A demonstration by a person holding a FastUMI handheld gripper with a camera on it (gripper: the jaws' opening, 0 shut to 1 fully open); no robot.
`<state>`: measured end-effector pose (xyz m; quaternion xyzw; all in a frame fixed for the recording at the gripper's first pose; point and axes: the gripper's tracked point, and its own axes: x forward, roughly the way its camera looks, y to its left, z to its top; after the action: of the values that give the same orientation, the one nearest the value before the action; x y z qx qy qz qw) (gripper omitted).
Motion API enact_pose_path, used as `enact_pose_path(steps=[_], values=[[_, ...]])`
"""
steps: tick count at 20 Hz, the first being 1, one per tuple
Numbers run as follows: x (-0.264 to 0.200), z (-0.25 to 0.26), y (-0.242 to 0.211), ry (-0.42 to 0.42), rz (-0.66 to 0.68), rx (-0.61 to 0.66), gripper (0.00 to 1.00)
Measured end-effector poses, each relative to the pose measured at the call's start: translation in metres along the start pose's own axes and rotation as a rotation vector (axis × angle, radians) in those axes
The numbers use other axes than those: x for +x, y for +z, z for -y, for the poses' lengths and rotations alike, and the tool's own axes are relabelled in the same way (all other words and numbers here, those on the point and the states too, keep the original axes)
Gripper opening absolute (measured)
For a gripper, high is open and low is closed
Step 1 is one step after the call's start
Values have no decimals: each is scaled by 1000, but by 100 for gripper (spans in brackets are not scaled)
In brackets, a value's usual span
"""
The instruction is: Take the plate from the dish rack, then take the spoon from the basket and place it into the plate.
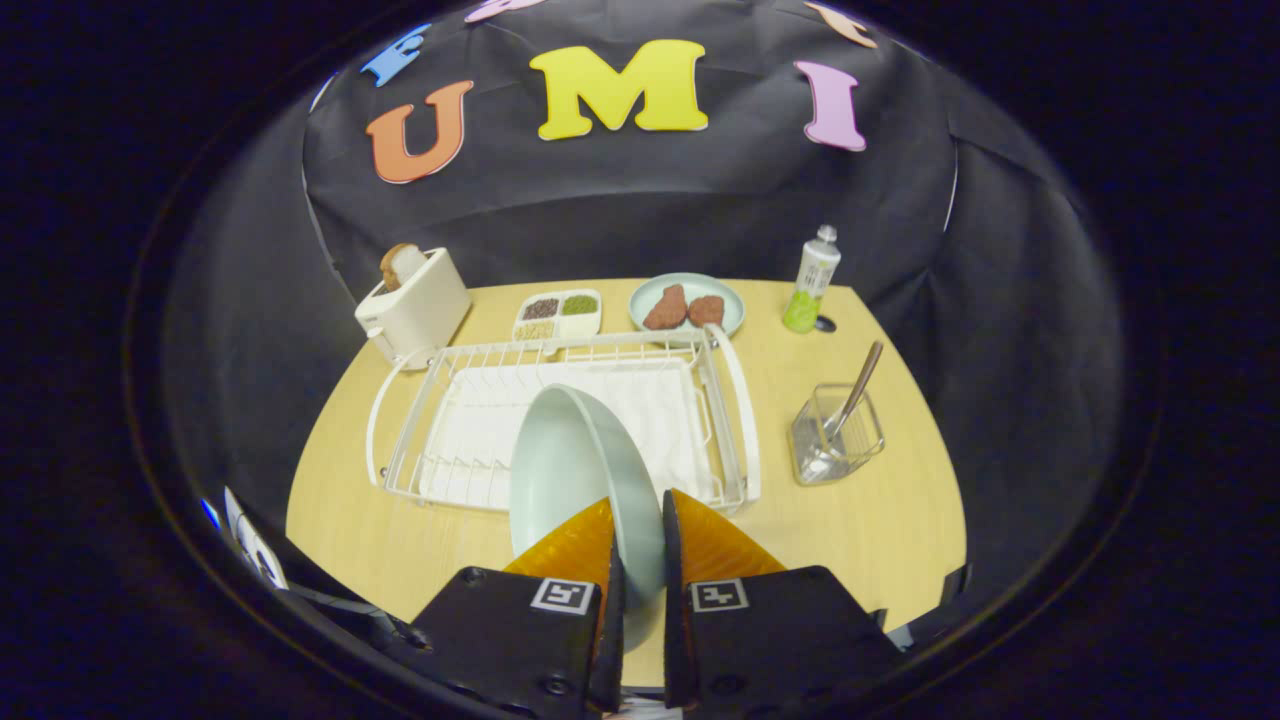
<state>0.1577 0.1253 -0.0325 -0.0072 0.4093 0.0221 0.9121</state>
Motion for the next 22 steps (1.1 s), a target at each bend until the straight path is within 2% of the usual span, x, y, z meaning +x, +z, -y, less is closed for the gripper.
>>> enact_pose_path(steps=[4, 8, 9, 17, 22], values=[[11, 11, -56, 112, -23, 41, 22], [39, 35, -90, 103, -70, 63, 21], [46, 34, -97, 135, -80, 81, 22], [71, 61, -125, 239, -132, 164, 27], [77, 70, -128, 225, -133, 176, 31]])
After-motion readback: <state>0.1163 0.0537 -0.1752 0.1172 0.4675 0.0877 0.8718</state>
